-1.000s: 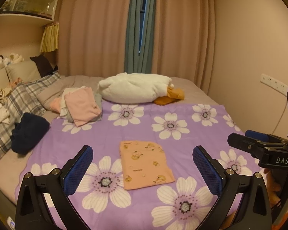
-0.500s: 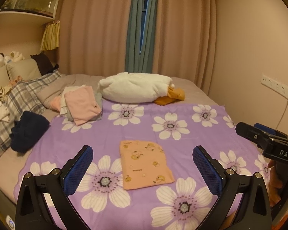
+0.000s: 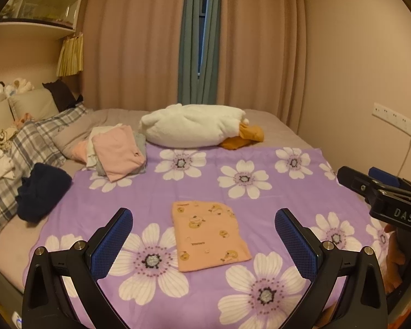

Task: Fold small clothes

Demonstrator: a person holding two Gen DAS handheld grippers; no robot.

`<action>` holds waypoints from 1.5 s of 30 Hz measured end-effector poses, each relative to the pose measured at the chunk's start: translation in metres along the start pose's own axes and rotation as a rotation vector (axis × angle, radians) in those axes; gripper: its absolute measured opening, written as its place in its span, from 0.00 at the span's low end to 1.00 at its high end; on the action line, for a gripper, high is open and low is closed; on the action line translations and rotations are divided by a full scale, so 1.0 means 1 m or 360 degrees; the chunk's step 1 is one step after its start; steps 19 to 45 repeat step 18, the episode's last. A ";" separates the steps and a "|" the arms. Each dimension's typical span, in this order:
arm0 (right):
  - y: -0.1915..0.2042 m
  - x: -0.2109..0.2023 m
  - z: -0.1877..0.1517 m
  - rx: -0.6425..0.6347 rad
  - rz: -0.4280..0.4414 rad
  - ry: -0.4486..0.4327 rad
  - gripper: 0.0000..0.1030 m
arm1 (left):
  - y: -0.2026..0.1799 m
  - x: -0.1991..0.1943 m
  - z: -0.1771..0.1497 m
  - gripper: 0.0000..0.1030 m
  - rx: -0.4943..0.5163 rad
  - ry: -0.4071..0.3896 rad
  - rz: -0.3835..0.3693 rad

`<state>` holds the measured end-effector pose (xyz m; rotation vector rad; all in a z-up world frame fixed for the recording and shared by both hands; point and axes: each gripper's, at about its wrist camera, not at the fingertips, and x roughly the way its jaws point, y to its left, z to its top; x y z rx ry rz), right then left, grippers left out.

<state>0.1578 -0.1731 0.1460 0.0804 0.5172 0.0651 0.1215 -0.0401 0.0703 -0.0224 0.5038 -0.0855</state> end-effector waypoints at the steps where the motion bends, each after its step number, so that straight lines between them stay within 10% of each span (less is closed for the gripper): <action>1: 0.000 0.000 0.000 -0.0002 -0.0025 -0.0010 1.00 | 0.000 0.000 0.000 1.00 -0.0002 0.0000 -0.0007; 45: 0.001 -0.005 0.001 -0.0006 -0.0094 -0.0030 1.00 | 0.002 0.001 0.002 1.00 0.0006 0.0007 -0.0026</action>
